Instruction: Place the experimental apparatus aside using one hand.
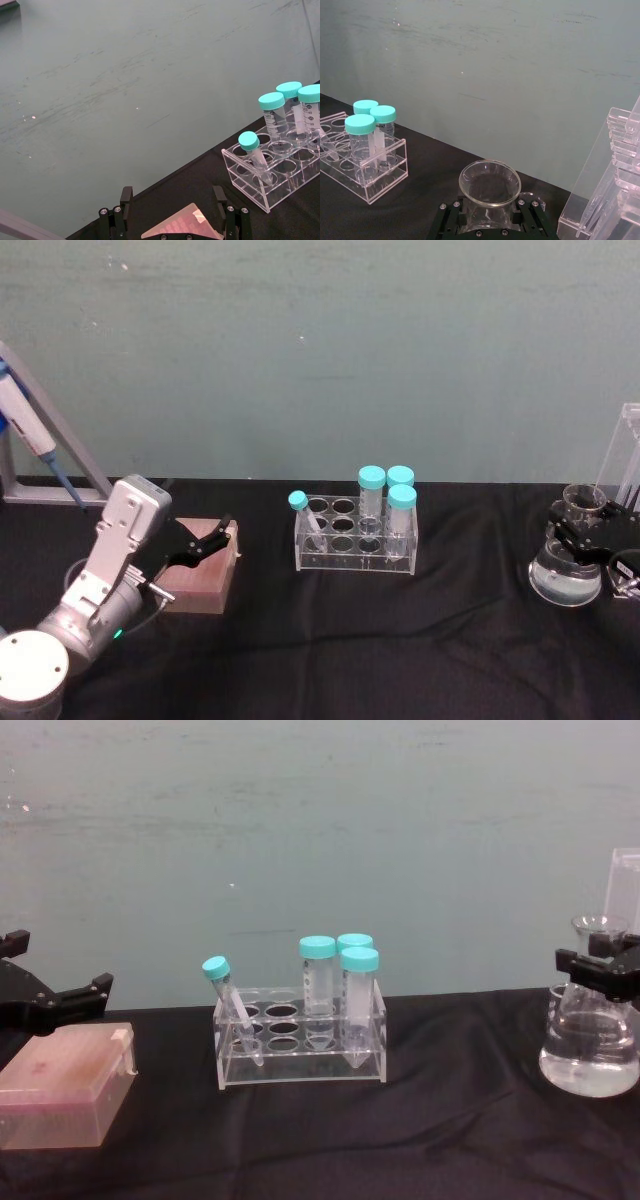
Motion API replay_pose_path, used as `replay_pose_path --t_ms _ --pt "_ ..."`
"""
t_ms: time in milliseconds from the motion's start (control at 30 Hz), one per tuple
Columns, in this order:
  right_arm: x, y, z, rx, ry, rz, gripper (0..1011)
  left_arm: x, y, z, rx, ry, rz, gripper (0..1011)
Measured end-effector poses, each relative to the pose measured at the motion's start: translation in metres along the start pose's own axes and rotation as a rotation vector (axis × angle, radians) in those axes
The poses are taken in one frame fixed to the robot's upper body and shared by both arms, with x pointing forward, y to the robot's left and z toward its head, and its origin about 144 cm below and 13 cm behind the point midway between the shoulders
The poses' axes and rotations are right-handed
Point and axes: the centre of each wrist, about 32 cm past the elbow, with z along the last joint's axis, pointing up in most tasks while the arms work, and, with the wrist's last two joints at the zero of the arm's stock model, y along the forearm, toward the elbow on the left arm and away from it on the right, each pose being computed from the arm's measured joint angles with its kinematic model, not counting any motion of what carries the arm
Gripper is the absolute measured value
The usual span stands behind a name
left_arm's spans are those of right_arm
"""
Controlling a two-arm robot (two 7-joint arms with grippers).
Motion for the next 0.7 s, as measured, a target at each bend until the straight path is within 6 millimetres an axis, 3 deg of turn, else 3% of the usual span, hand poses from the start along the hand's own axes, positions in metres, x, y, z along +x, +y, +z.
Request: replay_pose_path --t_ms 700 --pt "-0.0001 -0.0001 0.0002 0.002 0.002 0.0 456 0.0 0.0 0.0 0.0 0.0 0.0 1000"
